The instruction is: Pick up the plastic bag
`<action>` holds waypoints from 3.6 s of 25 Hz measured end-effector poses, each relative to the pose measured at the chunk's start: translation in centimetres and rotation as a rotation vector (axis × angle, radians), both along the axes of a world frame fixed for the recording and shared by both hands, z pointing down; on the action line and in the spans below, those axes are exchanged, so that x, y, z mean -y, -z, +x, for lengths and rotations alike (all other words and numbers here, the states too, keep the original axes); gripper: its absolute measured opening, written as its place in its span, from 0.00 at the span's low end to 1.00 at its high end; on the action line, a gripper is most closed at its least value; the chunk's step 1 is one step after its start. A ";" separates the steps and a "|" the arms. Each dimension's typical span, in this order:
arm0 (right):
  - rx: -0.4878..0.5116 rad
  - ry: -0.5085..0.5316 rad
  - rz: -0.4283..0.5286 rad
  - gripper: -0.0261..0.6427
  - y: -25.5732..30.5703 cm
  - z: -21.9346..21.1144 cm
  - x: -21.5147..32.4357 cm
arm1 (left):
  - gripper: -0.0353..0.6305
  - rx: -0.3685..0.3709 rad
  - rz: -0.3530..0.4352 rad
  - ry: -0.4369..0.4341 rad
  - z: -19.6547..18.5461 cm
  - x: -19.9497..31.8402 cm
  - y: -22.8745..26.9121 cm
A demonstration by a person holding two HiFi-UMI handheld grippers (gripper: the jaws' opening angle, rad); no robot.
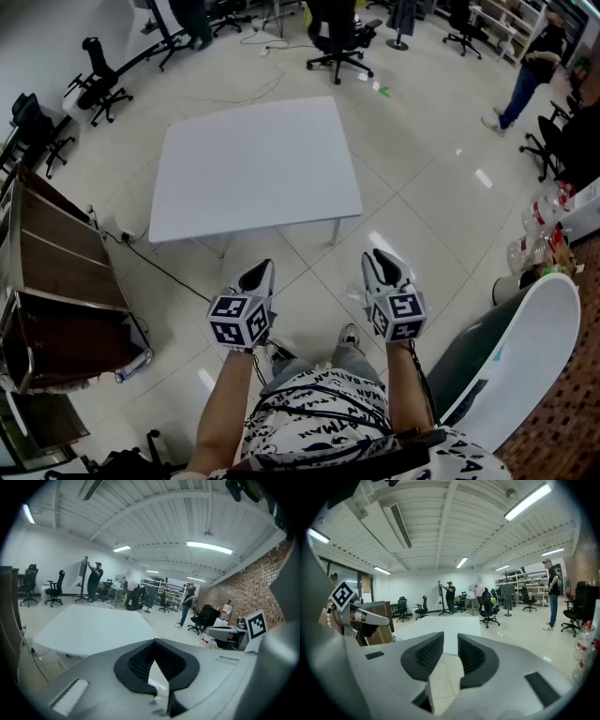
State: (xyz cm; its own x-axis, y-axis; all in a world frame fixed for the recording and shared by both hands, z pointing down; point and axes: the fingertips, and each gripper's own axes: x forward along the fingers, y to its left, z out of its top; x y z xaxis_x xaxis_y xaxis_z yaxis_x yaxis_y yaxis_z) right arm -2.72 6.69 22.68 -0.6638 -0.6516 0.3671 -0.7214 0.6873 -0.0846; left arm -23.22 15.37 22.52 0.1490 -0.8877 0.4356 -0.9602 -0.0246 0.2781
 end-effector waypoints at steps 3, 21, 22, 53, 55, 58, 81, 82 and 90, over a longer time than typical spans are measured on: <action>0.005 -0.063 -0.026 0.23 -2.7 3.2 2.6 | 0.05 0.001 0.007 -0.031 2.7 2.8 -1.4; -0.183 -0.309 -0.247 0.33 -28.8 24.1 11.8 | 0.05 -0.070 -0.214 -0.224 22.4 13.6 -24.7; -0.214 -0.301 -0.270 0.33 -31.0 24.4 11.7 | 0.05 -0.065 -0.231 -0.219 22.5 13.8 -26.3; -0.537 0.143 -0.631 0.43 -92.6 15.5 9.4 | 0.05 -0.037 -0.605 -0.319 25.0 17.1 -76.4; -0.579 0.188 -0.608 0.43 -93.9 14.7 9.9 | 0.05 -0.076 -0.604 -0.301 25.2 17.1 -76.6; -0.638 0.208 -0.631 0.43 -96.0 14.7 9.7 | 0.05 -0.096 -0.587 -0.327 25.9 16.4 -76.0; -0.221 0.015 -0.502 0.06 -59.7 12.8 14.1 | 0.05 -0.011 -0.377 -0.182 21.4 17.7 -48.6; -0.194 0.018 -0.472 0.06 -56.6 13.1 15.1 | 0.05 -0.001 -0.342 -0.171 21.5 18.4 -46.1; -0.033 0.029 -0.293 0.06 -28.4 9.5 11.7 | 0.05 -0.003 -0.227 -0.002 12.2 13.7 -24.6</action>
State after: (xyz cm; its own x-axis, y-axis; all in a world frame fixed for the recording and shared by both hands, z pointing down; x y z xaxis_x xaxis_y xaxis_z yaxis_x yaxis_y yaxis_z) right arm 6.81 -5.02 51.08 -0.6649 -0.4957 0.5587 -0.7078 0.6570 -0.2595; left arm -11.01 1.64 47.16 0.1522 -0.7665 0.6240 -0.9595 0.0369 0.2793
